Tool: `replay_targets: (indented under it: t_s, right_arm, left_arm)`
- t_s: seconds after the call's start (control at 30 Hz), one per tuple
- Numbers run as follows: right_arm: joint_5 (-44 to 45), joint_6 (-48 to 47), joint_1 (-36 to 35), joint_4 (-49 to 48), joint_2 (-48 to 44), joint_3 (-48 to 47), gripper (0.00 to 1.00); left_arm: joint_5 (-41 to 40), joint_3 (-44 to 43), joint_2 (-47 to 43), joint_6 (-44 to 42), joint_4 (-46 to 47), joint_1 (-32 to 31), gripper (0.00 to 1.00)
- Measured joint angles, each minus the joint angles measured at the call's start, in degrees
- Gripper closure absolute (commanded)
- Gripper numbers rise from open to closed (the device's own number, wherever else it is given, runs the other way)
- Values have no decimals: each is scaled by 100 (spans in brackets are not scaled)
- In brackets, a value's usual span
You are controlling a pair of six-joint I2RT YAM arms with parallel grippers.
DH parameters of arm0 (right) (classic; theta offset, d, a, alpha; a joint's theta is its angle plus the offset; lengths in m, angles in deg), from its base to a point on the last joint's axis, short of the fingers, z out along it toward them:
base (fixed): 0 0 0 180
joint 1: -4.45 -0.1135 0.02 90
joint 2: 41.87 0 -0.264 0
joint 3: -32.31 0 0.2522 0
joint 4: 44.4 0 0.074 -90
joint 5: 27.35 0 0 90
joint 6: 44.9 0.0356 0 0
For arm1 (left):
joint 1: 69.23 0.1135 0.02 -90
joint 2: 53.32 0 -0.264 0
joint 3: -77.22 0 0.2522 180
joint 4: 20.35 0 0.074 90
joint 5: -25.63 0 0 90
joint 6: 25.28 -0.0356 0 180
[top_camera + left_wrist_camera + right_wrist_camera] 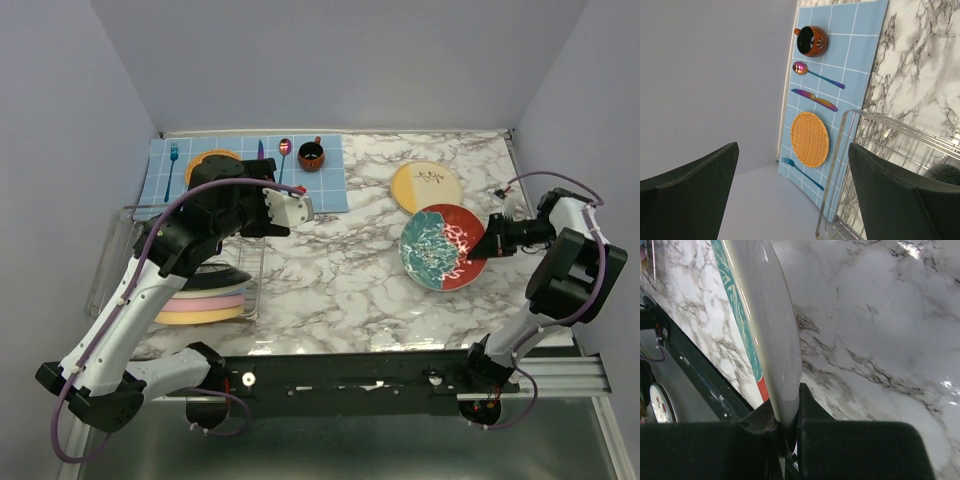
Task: Unload the plates from the dish rack
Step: Place the plate at the center of the board.
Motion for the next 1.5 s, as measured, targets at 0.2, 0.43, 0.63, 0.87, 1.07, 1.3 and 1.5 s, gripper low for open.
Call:
replay_targets:
  t_s: [0.2,0.43,0.63,0.87,1.07,1.3,1.5]
  right_arm:
    - [48,-911,382,271,264,-2,99]
    - [146,-1307,461,374,540,7,99]
    - [334,-1416,570,372,852,61,99]
    - [411,-1416,645,369,1128,66,99]
    - [396,-1379,730,481,1399,-42,95]
    - [398,-1257,752,577,1617,-195,78]
    - [372,-1080,765,605,1676,-280,69]
  left_arm:
    - [2,0,9,0,2,0,1]
    - [0,96,42,-4,13,-2,1]
    - [0,240,42,-26,13,-2,1]
    - [0,308,44,-42,24,-2,1]
    - [0,308,72,-50,26,-2,1]
    - [0,374,81,-50,28,-2,1]
    - [0,422,81,-72,22,-11,1]
